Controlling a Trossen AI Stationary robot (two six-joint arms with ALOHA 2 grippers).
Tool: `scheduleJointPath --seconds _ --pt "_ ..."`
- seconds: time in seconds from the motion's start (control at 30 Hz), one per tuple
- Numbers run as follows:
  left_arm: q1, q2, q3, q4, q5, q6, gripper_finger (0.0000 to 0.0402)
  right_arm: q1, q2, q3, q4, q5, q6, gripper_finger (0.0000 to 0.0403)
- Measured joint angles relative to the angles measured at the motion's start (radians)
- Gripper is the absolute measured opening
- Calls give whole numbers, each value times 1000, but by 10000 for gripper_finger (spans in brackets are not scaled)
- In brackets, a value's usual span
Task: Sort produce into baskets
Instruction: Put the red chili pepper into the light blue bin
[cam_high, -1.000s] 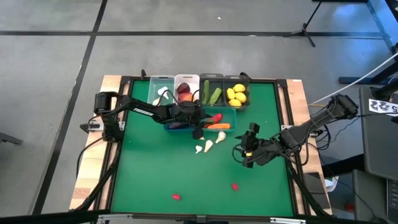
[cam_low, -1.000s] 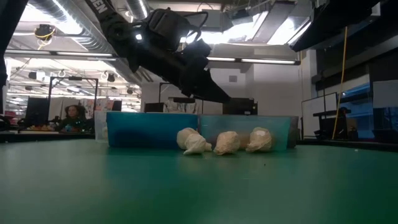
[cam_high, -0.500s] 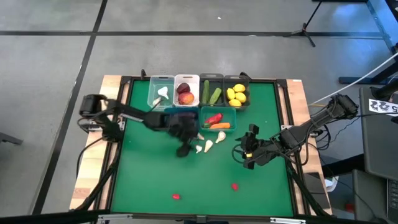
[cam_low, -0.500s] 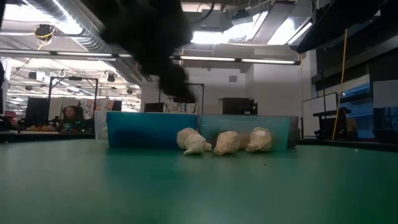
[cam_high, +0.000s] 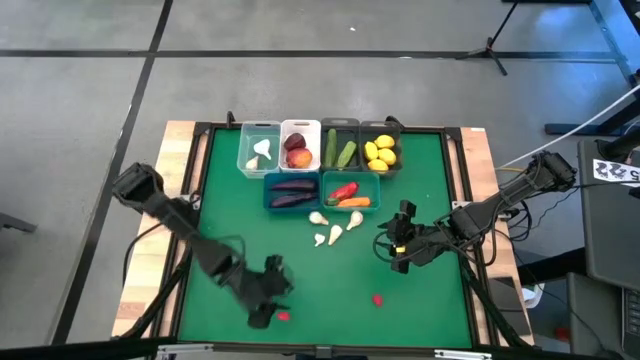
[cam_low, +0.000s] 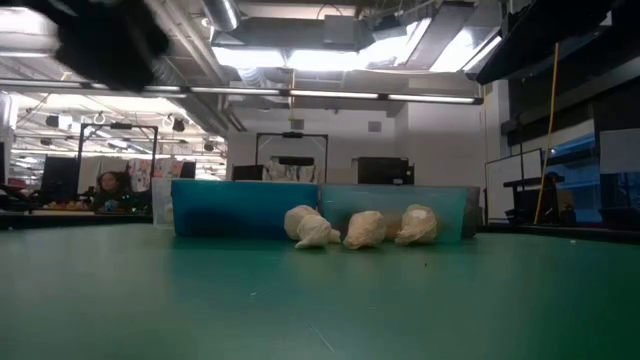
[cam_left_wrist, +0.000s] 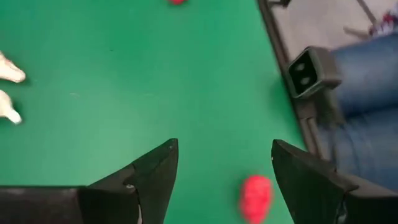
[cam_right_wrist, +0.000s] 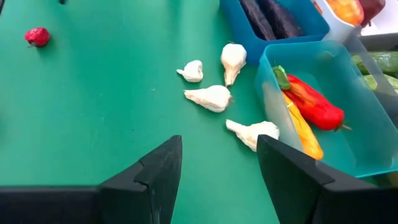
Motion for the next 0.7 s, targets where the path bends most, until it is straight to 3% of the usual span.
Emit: scheduleJointPath --seconds 0.27,0.7 --pt "-184 105 0 144 -331 -138 251 0 0 0 0 -1 0 209" --pt "-207 274 0 156 -354 -166 251 0 0 0 2 -9 9 209"
